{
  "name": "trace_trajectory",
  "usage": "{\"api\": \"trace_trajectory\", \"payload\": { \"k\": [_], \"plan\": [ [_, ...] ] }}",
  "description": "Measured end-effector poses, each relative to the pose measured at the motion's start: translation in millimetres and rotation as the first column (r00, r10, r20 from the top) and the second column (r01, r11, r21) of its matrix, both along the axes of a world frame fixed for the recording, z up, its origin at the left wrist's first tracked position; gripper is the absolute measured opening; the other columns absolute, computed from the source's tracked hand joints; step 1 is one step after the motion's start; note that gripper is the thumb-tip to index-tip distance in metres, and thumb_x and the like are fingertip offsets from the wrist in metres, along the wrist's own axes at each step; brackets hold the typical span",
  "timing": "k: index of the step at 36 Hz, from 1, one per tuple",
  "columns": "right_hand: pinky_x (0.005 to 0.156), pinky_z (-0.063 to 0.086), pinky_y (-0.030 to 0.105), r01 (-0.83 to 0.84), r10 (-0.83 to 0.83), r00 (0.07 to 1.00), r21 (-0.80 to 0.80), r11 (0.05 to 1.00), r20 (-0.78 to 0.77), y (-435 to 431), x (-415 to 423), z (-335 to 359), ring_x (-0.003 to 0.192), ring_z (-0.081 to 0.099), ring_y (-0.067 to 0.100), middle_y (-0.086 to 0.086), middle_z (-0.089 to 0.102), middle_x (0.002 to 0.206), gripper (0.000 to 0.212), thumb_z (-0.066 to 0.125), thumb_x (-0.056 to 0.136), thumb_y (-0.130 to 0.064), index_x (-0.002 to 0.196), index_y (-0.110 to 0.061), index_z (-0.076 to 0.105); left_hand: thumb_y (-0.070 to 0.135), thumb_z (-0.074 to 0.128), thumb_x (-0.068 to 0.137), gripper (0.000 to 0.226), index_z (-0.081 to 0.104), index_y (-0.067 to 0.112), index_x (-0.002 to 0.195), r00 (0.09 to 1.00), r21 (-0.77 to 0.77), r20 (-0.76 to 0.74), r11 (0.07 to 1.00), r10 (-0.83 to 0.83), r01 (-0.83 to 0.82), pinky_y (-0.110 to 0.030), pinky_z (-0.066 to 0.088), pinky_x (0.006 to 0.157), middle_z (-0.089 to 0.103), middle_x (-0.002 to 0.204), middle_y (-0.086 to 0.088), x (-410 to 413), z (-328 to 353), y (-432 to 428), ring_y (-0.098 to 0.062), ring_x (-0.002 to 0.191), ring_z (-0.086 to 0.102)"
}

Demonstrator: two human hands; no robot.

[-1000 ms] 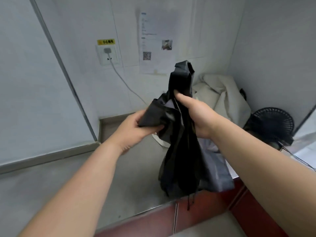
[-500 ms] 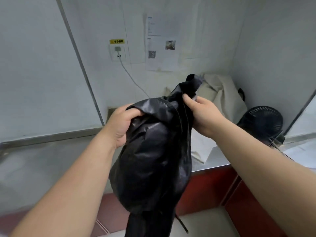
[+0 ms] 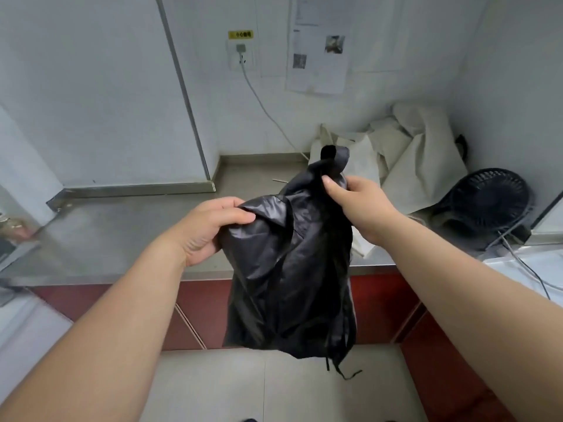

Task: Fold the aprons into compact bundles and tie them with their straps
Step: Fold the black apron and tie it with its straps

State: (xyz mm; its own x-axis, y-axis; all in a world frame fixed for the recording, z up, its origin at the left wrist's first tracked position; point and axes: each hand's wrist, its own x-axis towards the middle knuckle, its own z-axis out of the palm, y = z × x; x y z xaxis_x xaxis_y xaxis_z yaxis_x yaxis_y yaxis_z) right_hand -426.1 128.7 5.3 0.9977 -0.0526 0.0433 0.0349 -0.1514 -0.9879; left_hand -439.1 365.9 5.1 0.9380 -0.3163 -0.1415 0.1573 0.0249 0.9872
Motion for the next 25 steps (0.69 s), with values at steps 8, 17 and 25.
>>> {"api": "trace_trajectory", "payload": {
  "k": [8, 17, 25],
  "plan": [
    [0.073, 0.047, 0.034, 0.042, -0.033, 0.998, -0.215, 0.976, 0.047, -11.3, -10.4, -6.0, 0.08, 0.058, 0.021, 0.013, 0.064, 0.088, 0.009, 0.055, 0.092, -0.012, 0.093, -0.004, 0.059, 0.002, 0.067, 0.066, 0.018, 0.055, 0.015, 0.069, 0.921, -0.117, 0.082, 0.921, 0.381, -0.371, -0.027, 0.042, 0.068, 0.061, 0.063, 0.0, -13.5, -5.8, 6.2, -0.013, 0.065, 0.055],
    [0.05, 0.042, 0.013, -0.088, 0.087, 0.996, -0.045, 0.995, -0.025, -26.8, -24.4, 16.4, 0.057, 0.053, 0.01, 0.002, 0.058, 0.069, 0.028, 0.053, 0.087, 0.008, 0.072, -0.015, 0.059, 0.005, 0.07, 0.066, 0.037, 0.072, 0.034, 0.09, 0.954, 0.41, 0.264, 0.879, 0.139, -0.241, -0.028, 0.046, 0.088, 0.07, 0.091, -0.001, -19.6, -1.3, 12.8, -0.013, 0.082, 0.06],
    [0.047, 0.04, 0.016, -0.098, 0.098, 0.995, 0.047, 0.994, -0.004, -36.2, -33.5, 23.5, 0.05, 0.054, 0.007, -0.004, 0.059, 0.054, 0.02, 0.061, 0.089, -0.013, 0.069, -0.009, 0.063, 0.004, 0.054, 0.091, 0.02, 0.067, 0.015, 0.079, 0.884, -0.131, 0.192, 0.904, 0.426, -0.407, -0.017, 0.049, 0.056, 0.069, 0.065, 0.004, -25.6, 10.6, -4.9, -0.007, 0.057, 0.061]
  ]
}}
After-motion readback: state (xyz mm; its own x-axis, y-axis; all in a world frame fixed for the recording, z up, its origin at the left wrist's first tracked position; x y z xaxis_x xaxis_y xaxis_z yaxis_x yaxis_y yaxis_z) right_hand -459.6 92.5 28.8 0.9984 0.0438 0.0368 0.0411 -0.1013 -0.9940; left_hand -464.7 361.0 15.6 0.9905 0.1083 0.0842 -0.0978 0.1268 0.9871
